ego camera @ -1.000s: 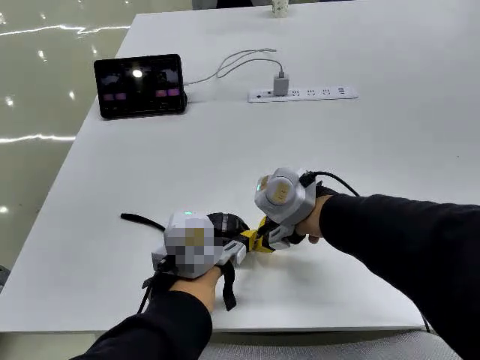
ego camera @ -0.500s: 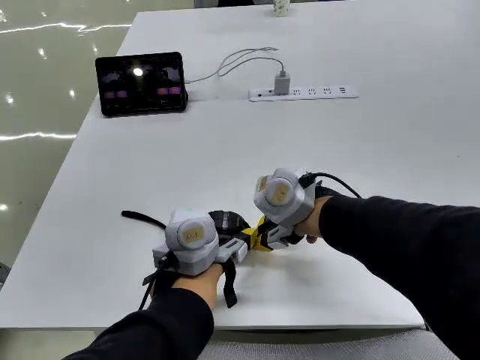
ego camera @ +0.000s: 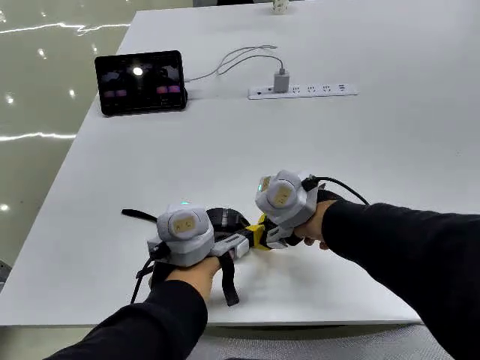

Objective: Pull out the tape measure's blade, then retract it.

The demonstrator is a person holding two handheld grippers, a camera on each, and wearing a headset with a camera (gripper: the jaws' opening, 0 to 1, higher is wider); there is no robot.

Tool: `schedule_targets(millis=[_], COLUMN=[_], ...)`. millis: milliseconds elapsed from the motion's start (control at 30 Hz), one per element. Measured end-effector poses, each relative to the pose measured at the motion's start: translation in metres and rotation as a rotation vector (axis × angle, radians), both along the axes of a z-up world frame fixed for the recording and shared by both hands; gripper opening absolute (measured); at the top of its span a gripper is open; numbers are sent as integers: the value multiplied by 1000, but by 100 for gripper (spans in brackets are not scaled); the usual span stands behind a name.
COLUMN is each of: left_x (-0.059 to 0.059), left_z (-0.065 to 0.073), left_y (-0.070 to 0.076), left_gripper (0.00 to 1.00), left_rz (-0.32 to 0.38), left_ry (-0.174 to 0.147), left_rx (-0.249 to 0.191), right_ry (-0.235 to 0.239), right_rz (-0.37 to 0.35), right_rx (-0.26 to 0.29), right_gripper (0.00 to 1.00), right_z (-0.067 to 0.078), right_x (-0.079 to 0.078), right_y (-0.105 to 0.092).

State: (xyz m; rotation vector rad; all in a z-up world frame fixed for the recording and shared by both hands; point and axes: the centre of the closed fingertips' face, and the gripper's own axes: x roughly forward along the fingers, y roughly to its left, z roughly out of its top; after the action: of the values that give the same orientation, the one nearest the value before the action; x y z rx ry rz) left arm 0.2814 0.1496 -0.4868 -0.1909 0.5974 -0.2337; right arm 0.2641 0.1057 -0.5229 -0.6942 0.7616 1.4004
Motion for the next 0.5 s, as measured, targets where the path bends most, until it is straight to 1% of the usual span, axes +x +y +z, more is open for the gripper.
schedule_targets(millis=[33, 67, 100, 167, 200, 233, 300, 367, 400, 433, 500], left_x=[0, 0, 1, 1, 2, 3, 1, 0, 1, 0, 0], left_z=[0, 1, 4, 5, 7, 8, 7, 9, 11, 13, 12], left_y=[2, 3, 3, 5, 7, 8, 10, 12, 13, 14, 16], left_gripper=[80, 85, 89, 97, 99, 99, 99, 99, 99, 99, 99], left_rz=[-1, 1, 1, -4, -6, -11, -28, -39, -45, -52, -68], left_ry=[0, -3, -6, -7, -13, -16, 7, 8, -5, -2, 12], left_rx=[-3, -12, -34, -33, -31, -30, -34, -35, -30, -35, -31], right_ry=[8, 15, 22, 21, 19, 16, 15, 12, 14, 21, 22], right_rz=[-10, -16, -16, -30, -40, -44, -63, -80, -93, -108, -118], right_rx=[7, 15, 28, 43, 56, 66, 80, 94, 98, 104, 114], right_gripper=[14, 15, 16, 19, 19, 19, 19, 20, 20, 21, 22], right_z=[1, 2, 4, 8, 11, 12, 15, 19, 20, 21, 24], right_x=[0, 0, -1, 0, 1, 2, 4, 6, 7, 6, 6], right_y=[-1, -1, -1, -2, -3, -4, -7, -11, -13, -17, -22])
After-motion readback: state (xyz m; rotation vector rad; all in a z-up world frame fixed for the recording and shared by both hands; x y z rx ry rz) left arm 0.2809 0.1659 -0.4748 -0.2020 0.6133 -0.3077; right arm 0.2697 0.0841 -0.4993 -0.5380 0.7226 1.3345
